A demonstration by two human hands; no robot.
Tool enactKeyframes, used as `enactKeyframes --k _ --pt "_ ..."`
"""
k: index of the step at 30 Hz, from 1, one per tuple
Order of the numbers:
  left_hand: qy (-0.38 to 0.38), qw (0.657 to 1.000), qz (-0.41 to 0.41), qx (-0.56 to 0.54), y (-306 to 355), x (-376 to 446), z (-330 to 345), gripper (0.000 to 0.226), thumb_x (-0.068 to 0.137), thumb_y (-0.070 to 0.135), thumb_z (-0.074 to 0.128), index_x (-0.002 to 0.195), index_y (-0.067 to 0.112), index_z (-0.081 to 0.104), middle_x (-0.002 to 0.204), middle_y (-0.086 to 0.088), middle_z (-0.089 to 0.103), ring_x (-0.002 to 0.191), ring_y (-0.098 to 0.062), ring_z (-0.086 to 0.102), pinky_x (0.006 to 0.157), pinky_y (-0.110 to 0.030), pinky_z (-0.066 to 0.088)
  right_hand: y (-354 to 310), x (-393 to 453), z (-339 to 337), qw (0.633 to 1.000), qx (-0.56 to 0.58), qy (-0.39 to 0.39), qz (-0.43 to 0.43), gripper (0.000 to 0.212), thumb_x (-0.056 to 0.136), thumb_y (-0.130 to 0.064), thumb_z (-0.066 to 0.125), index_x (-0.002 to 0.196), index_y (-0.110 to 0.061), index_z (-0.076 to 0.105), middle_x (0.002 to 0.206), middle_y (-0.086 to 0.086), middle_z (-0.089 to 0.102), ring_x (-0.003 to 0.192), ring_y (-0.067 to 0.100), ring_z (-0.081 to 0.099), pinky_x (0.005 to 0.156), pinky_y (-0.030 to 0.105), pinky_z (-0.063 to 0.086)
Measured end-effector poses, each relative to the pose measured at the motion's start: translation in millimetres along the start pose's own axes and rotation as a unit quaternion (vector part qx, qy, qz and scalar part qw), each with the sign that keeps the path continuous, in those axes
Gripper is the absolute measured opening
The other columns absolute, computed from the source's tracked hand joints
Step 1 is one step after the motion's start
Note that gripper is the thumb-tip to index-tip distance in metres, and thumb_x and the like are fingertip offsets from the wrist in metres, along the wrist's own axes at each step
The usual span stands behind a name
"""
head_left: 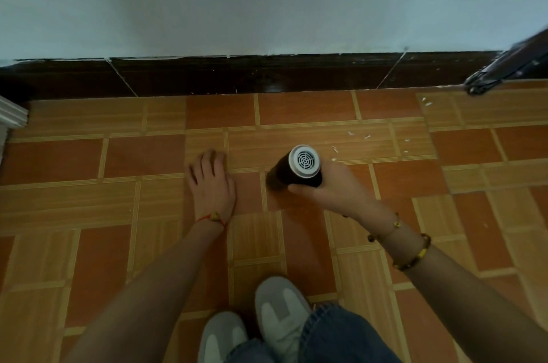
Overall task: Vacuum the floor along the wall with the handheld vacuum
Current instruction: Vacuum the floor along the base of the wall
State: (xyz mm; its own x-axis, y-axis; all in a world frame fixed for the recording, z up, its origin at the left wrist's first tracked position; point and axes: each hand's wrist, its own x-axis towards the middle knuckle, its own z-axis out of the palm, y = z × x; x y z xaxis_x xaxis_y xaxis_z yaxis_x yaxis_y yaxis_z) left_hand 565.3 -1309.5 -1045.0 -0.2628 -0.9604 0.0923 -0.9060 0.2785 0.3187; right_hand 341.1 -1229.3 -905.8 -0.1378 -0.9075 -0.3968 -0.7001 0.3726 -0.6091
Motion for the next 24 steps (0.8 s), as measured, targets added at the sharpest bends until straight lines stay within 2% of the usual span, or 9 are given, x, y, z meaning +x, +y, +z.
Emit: enactKeyframes --k 3,5,8,13,17,20,24 --pt "-0.005 1.000 0.017 -0.022 6.8 1.5 -0.9 0.046 0.092 0.022 0.039 0.135 0.008 0.049 0.141 -0.019 0.047 0.132 -0.038 0.042 0.114 -0.060 0.026 -0.9 -6.9 7.2 1.000 -0.005 0.002 -0.006 0.056 0.081 -0.044 0.072 0.129 -0.023 0.054 0.116 -0.004 0.067 0.108 0.013 0.060 0.086 0.026 0.047" --pt "-0.009 0.999 0.019 -0.029 11.1 2.9 -1.9 0.051 0.090 0.026 0.031 0.134 0.009 0.050 0.141 -0.019 0.047 0.132 -0.038 0.041 0.114 -0.060 0.027 -0.5 -7.2 7.3 0.999 -0.018 0.048 0.000 0.059 0.081 -0.047 0.071 0.132 -0.022 0.051 0.115 -0.002 0.068 0.107 0.016 0.061 0.085 0.031 0.050" --pt "-0.014 0.999 0.030 -0.038 17.3 4.1 -1.8 0.051 0.090 0.024 0.032 0.134 0.008 0.050 0.142 -0.019 0.046 0.134 -0.038 0.040 0.115 -0.061 0.026 1.8 -6.8 7.5 0.993 -0.021 0.111 0.017 0.064 0.080 -0.049 0.071 0.134 -0.022 0.048 0.113 -0.001 0.068 0.104 0.017 0.062 0.082 0.034 0.052" --pt "-0.018 0.998 0.047 -0.047 17.7 7.9 3.3 0.047 0.089 0.017 0.043 0.135 0.010 0.049 0.143 -0.017 0.046 0.137 -0.036 0.037 0.116 -0.062 0.023 0.0 -8.9 15.1 0.998 -0.007 0.063 0.006 0.060 0.079 -0.048 0.073 0.129 -0.023 0.053 0.111 -0.004 0.069 0.104 0.013 0.062 0.082 0.025 0.049" --pt "-0.007 0.997 0.047 -0.055 28.4 11.3 8.3 0.046 0.089 0.018 0.039 0.133 0.010 0.050 0.141 -0.016 0.046 0.135 -0.036 0.038 0.115 -0.062 0.022 6.3 -10.0 9.0 0.984 0.007 0.170 0.055 0.062 0.079 -0.053 0.070 0.132 -0.026 0.050 0.107 -0.004 0.070 0.098 0.016 0.065 0.079 0.037 0.055" --pt "-0.010 0.995 0.072 -0.062 43.3 14.1 11.3 0.046 0.090 0.021 0.036 0.132 0.010 0.050 0.140 -0.015 0.047 0.134 -0.035 0.038 0.116 -0.061 0.022 17.5 -7.8 -2.2 0.971 0.008 0.224 0.079 0.061 0.079 -0.053 0.069 0.130 -0.025 0.051 0.103 -0.005 0.070 0.094 0.016 0.066 0.075 0.036 0.056" --pt "-0.027 0.993 0.095 -0.061 58.6 17.7 16.4 0.045 0.093 0.021 0.037 0.134 0.012 0.050 0.141 -0.014 0.047 0.135 -0.033 0.038 0.117 -0.061 0.021 24.9 -6.3 -5.3 0.980 -0.001 0.180 0.080 0.063 0.078 -0.053 0.070 0.132 -0.026 0.049 0.106 -0.005 0.070 0.097 0.015 0.066 0.078 0.036 0.056"
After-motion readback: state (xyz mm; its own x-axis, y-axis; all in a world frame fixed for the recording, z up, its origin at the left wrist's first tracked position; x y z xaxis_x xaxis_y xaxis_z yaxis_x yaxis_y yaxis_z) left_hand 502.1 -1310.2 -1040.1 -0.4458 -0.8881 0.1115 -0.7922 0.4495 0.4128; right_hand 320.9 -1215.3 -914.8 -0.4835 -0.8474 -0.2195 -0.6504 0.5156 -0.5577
